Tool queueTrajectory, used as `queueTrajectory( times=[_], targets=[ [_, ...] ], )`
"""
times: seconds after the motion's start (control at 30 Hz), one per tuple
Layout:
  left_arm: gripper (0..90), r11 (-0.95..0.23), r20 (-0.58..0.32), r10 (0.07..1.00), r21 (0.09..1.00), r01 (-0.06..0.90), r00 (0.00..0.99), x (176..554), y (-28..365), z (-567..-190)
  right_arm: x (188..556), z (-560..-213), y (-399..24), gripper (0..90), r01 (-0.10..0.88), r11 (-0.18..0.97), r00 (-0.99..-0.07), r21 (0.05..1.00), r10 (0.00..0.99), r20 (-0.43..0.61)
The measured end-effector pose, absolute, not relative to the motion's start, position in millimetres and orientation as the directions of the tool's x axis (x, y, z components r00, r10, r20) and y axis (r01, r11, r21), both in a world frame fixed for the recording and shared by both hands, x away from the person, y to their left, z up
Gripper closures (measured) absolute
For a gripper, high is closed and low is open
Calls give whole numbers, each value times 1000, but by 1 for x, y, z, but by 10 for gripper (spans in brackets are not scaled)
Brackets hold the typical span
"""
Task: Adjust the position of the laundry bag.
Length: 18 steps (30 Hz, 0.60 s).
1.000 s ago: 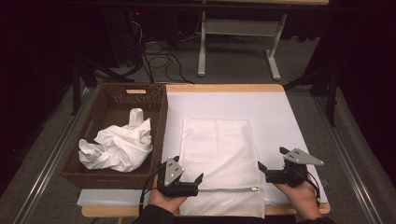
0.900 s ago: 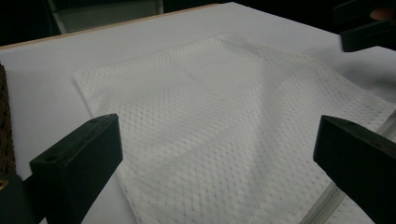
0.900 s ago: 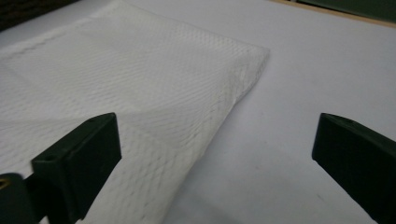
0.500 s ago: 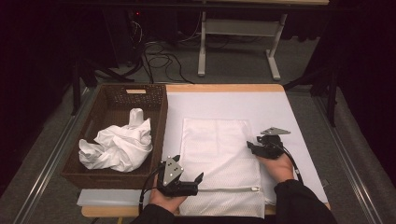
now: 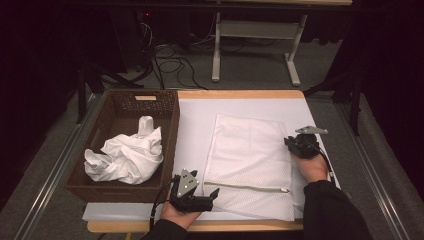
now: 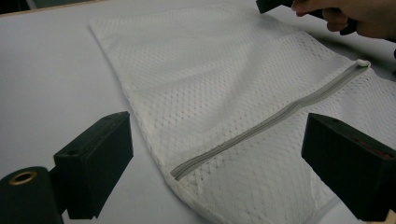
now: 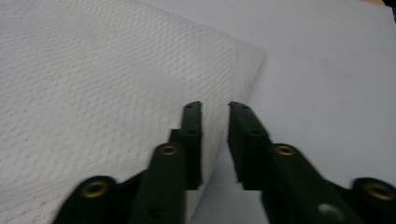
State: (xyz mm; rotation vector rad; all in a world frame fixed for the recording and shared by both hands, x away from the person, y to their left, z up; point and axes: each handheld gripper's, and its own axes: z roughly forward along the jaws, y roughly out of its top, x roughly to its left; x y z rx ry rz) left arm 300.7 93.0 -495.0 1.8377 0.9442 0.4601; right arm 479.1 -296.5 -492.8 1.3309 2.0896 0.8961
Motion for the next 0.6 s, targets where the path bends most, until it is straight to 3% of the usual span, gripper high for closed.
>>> queueTrajectory(
  times=[0.1, 0.27, 0.43, 0.6],
  targets=[
    [103, -211, -93, 781, 891, 401, 618, 302, 94, -495, 469, -484, -306, 626, 562, 269, -401, 782, 916, -27],
    [105, -197, -87, 793, 900, 389, 603, 301, 96, -495, 413, -479, -311, 572, 504, 277, -469, 818, 883, -11],
    [111, -193, -77, 797, 907, 373, 599, 300, 95, -493, 359, -492, -314, 541, 538, 279, -508, 796, 861, 41],
    [113, -192, -76, 798, 908, 372, 598, 301, 93, -493, 344, -501, -310, 532, 556, 333, -532, 762, 846, 19]
  ],
)
